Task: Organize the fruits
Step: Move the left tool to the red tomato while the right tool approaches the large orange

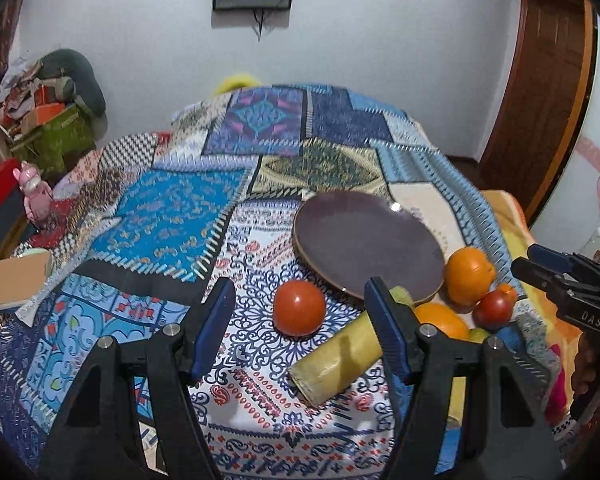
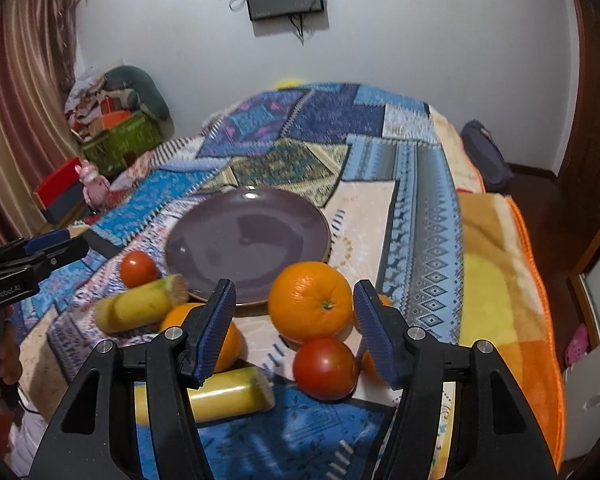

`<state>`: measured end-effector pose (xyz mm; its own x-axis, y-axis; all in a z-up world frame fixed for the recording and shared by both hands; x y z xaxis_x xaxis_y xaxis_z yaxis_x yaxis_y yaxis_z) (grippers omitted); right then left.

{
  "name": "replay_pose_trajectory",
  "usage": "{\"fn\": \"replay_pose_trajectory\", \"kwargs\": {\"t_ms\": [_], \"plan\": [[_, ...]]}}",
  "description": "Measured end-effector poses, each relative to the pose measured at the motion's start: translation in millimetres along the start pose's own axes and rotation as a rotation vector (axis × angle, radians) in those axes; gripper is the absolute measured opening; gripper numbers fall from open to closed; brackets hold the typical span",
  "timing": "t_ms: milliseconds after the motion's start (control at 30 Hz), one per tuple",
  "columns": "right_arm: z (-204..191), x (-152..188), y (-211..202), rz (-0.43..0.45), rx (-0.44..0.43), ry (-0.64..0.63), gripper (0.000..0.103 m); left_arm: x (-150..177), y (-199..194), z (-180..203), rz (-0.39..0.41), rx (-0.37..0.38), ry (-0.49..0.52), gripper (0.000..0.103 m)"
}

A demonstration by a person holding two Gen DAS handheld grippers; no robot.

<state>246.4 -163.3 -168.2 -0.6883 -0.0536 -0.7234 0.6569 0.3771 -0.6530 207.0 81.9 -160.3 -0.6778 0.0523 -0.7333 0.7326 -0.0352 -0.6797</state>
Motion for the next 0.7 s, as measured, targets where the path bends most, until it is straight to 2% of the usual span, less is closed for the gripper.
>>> {"fn": "replay_pose_trajectory", "kwargs": {"t_ms": [233,433,700], "plan": [[8.2,1.2,28.8,-0.092,-0.006,0.013,0.058,7.8,41.1,-10.0,-0.094,0.032,-0.033,0.063],[9.6,1.6,47.1,-0.131,-0.008,0.007,0.058,11.9,62.6,-8.8,-0.145,0.053,-0.034,0.061],[14.0,1.6,57.8,-0.148,0.021,-0.024,0.065,17.3,79.7,-6.2,-0.205,0.118,-0.048,0.061]]}}
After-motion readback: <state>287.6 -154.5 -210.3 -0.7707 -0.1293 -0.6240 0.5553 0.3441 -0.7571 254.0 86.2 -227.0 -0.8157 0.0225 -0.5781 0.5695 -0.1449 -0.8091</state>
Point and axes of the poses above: each gripper's, at about its wrist camera, not at the fingertips, and y roughly the way its jaws point, z to its right, x to its underside, the point moved 4 cm from there along y, roughly the way its jaws point, and after that the axes turned 8 degrees about y, right-handed, at the moved point
